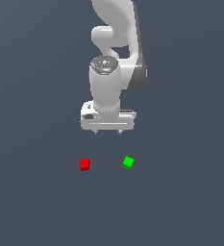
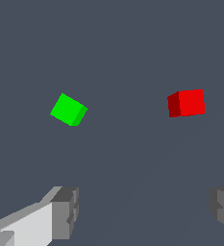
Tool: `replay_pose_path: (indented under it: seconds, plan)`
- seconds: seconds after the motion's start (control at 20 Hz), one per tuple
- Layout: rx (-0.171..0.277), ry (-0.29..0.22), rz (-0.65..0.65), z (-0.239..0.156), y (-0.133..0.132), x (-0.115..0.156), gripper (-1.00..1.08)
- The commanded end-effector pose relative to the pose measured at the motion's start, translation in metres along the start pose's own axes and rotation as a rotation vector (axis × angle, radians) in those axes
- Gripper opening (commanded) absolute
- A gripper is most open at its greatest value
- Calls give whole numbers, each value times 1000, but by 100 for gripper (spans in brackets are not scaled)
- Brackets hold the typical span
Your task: Stack the red cube on top of the green cube.
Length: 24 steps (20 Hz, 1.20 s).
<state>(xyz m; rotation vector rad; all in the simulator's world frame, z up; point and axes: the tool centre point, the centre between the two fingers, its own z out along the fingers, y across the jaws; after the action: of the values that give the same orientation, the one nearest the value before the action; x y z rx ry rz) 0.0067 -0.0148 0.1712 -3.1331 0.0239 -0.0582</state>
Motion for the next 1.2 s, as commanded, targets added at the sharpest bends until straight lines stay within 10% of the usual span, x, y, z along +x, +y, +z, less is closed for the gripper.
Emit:
replay_pose_path:
  seconds: [0.0,1.15]
  plan:
    - [0,0,0,0,0,0,100]
    - [-5,-28,-58,77,83,58,100]
